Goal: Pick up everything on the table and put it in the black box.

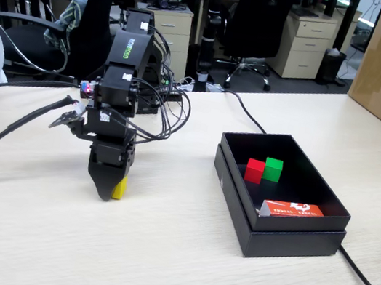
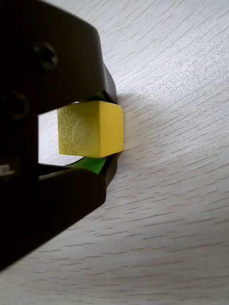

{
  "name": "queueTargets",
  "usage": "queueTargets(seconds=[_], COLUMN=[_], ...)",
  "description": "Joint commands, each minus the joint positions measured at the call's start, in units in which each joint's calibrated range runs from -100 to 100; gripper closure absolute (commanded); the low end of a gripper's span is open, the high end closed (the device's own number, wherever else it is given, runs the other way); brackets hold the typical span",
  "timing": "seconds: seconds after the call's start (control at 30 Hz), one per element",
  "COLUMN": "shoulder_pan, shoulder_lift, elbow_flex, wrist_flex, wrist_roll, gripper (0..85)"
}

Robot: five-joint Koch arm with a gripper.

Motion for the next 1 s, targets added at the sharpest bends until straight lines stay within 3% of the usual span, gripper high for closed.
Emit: queueTargets(seconds=[0.0,0.2,0.43,0.63,0.97], shoulder_pan=[0.1,3.0,14.9,21.4,22.8], shoulder_lift=[-3.7,-23.9,-52.1,-44.2,-13.1], elbow_flex=[1.8,-5.5,-5.5,3.4,28.1], wrist_flex=[-1.0,-1.3,-2.6,-2.5,-2.5], wrist_roll=[0.1,0.1,0.6,0.5,-1.1], gripper=[84.7,84.7,84.7,84.6,84.6])
